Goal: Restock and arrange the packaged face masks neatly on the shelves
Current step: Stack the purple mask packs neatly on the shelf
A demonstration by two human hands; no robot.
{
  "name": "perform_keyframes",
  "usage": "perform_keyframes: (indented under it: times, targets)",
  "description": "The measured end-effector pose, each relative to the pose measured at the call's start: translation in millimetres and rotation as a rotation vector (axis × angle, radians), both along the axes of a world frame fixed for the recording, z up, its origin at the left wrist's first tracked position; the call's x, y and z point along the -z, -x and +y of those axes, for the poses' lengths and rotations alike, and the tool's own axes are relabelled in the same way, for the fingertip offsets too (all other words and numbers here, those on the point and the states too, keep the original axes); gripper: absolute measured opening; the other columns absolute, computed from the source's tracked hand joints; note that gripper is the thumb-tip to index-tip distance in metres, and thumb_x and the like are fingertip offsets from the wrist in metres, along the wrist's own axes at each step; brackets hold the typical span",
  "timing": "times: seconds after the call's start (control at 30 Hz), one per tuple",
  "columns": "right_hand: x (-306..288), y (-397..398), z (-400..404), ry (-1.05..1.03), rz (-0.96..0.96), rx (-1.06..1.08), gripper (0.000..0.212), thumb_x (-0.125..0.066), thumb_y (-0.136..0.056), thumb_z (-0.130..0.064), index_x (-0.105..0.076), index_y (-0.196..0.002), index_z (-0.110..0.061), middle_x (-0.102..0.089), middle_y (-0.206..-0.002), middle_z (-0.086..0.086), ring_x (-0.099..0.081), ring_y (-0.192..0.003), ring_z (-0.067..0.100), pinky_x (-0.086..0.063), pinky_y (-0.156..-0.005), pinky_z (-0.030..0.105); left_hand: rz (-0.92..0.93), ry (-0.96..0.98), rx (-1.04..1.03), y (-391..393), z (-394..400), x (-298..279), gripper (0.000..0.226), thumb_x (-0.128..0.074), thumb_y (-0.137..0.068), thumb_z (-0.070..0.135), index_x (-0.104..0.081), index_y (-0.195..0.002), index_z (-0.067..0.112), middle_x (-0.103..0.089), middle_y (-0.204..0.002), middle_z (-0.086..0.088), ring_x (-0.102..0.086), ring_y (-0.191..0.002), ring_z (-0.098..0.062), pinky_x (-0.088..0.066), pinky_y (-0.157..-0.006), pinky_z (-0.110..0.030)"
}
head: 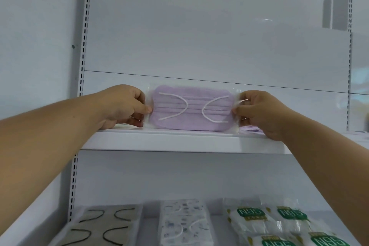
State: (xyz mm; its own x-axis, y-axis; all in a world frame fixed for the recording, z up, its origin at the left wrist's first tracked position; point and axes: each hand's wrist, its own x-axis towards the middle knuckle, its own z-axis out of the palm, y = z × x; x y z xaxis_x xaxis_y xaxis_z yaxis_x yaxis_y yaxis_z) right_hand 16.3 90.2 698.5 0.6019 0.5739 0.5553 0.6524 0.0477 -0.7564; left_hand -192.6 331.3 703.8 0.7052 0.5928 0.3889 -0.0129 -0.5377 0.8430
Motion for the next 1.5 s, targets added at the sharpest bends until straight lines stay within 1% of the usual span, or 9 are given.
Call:
perform_keyframes:
  times: [0.1,0.27,0.47,0.63,0.87,1.07,1.27,1.37,1.5]
  targets:
    - [1.1,-4.4,0.5,-0.017,-0.003,0.05,0.018,-0.054,-0.093,0.007,-0.067,-0.084,0.0,-0.069,-0.078,0.017,-0.067,-0.068,0.029,-0.059,-0.071,0.039,-0.02,-0.01,-0.009,-0.9,-2.3,0.6,0.017,-0.068,-0.088,-0.006,-0.056,-0.082,0.003,-0.057,-0.066,-0.01,-0.058,-0.057,-0.02,-0.06,-0.058,-0.03]
    - [-1.6,-3.1,0.5,0.008,0.06,0.009,0.018,-0.056,-0.098,0.0,-0.064,-0.082,0.001,-0.065,-0.07,0.015,-0.064,-0.058,0.023,-0.057,-0.057,0.032,-0.042,0.015,-0.041,-1.0,-2.3,-4.1,0.014,-0.069,-0.087,-0.007,-0.06,-0.085,0.004,-0.061,-0.068,-0.009,-0.058,-0.056,-0.019,-0.057,-0.052,-0.026]
    - [-35.4,-11.4,29.2,0.055,-0.109,0.32,0.019,-0.048,-0.087,0.003,-0.058,-0.081,-0.013,-0.061,-0.07,0.016,-0.061,-0.053,0.027,-0.051,-0.062,0.032,-0.159,-0.14,-0.234,-19.5,-2.6,-41.0,0.035,-0.072,-0.086,-0.006,-0.053,-0.107,0.014,-0.061,-0.087,-0.014,-0.061,-0.058,-0.024,-0.057,-0.055,-0.03]
    - [-57.2,-17.8,51.4,0.378,-0.516,0.443,0.03,-0.042,-0.086,0.002,-0.061,-0.097,-0.019,-0.058,-0.07,0.002,-0.06,-0.057,0.023,-0.038,-0.045,0.022,0.196,-0.653,-0.36,-49.4,10.4,-59.4,0.026,-0.06,-0.083,-0.002,-0.064,-0.083,0.023,-0.073,-0.077,-0.01,-0.066,-0.058,-0.023,-0.049,-0.061,-0.027]
    - [-72.5,-59.1,91.2,0.723,-0.626,0.4,0.03,-0.04,-0.089,-0.002,-0.064,-0.095,-0.019,-0.065,-0.059,-0.002,-0.06,-0.054,0.017,-0.039,-0.043,0.017,0.561,-0.755,-0.359,-94.9,34.6,-76.6,0.038,-0.046,-0.086,-0.004,-0.067,-0.091,0.028,-0.074,-0.077,-0.006,-0.062,-0.059,-0.016,-0.04,-0.048,-0.02]
    - [-78.4,-95.1,129.5,0.849,-0.563,0.335,0.031,-0.037,-0.09,-0.001,-0.064,-0.099,-0.014,-0.066,-0.065,0.004,-0.062,-0.059,0.021,-0.035,-0.034,0.01,0.648,-0.625,-0.317,-136.5,57.6,-78.1,0.036,-0.045,-0.088,-0.009,-0.068,-0.095,0.018,-0.067,-0.066,-0.006,-0.059,-0.046,-0.011,-0.048,-0.047,-0.02]
    - [-53.8,-123.2,146.2,0.845,-0.325,0.218,0.033,-0.038,-0.086,0.003,-0.066,-0.093,-0.012,-0.066,-0.057,0.007,-0.06,-0.052,0.024,-0.044,-0.049,0.019,0.605,-0.26,-0.23,-156.4,74.7,-48.8,0.025,-0.039,-0.096,-0.01,-0.058,-0.104,0.004,-0.063,-0.086,-0.017,-0.067,-0.058,-0.021,-0.053,-0.049,-0.025]
    - [-46.2,-125.1,149.0,0.828,-0.27,0.202,0.031,-0.041,-0.085,0.008,-0.066,-0.088,-0.011,-0.066,-0.058,0.01,-0.06,-0.047,0.023,-0.049,-0.055,0.023,0.395,-0.105,-0.229,-161.8,72.1,-49.2,0.023,-0.036,-0.098,-0.009,-0.057,-0.101,0.0,-0.062,-0.086,-0.018,-0.069,-0.054,-0.022,-0.054,-0.046,-0.025]
    - [-40.1,-121.1,154.0,0.784,-0.194,0.203,0.025,-0.045,-0.092,0.007,-0.064,-0.108,0.004,-0.066,-0.063,0.012,-0.063,-0.054,0.025,-0.055,-0.064,0.031,0.07,-0.062,-0.251,-158.4,72.9,-57.2,0.03,-0.041,-0.094,-0.014,-0.058,-0.084,0.008,-0.055,-0.09,-0.013,-0.06,-0.065,-0.023,-0.059,-0.047,-0.026]
